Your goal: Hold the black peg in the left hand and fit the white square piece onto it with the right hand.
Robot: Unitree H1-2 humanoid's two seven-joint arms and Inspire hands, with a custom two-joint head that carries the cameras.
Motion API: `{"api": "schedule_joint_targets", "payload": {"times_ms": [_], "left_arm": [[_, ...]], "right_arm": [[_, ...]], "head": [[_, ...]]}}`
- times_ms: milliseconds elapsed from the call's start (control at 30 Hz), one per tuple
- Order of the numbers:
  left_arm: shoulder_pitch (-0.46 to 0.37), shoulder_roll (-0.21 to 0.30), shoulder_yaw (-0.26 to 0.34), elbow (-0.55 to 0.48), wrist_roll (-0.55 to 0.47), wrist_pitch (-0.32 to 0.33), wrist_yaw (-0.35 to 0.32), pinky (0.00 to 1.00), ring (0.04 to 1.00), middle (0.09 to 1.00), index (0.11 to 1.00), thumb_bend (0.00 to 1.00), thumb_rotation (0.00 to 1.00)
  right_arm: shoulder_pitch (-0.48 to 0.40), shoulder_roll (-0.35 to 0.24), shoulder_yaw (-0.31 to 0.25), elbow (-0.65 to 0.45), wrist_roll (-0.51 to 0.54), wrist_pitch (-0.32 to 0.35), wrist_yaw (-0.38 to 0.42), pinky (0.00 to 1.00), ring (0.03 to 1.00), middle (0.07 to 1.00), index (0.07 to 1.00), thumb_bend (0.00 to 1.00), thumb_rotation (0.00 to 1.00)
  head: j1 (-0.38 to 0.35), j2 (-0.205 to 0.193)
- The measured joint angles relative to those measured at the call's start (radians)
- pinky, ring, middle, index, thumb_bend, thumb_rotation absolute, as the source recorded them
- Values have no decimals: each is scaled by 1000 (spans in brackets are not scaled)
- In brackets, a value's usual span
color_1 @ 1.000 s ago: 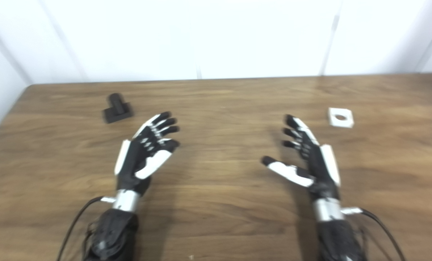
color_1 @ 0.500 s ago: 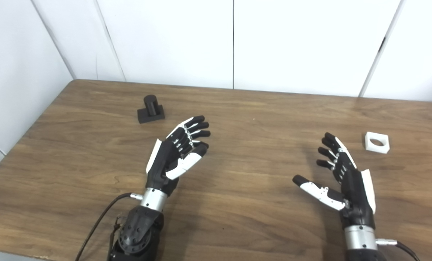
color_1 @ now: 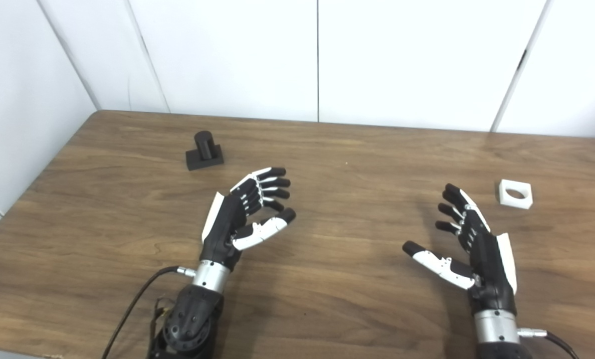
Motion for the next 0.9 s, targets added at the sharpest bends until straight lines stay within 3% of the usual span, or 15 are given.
{"api": "schedule_joint_targets", "payload": {"times_ms": [133,333,667,900], "left_arm": [[-6,82,2,-57,117,92,-6,535,639,688,683,750,369],[-42,123,-9,-111,261,199,-4,521,640,707,693,773,373],[-105,184,-21,-140,402,277,-12,614,754,790,736,797,428],[-155,220,-27,-135,494,288,-7,637,787,834,768,793,432]], "right_arm": [[0,-8,-2,2,2,0,3,707,822,870,875,740,238],[-6,-11,-3,8,7,-1,10,701,813,864,869,737,232],[-9,-11,-9,10,11,0,12,713,821,871,869,737,249],[-8,-13,-11,10,9,0,13,700,818,869,866,735,243]], "head": [[0,-6],[2,-12],[6,-14],[6,-18]]}}
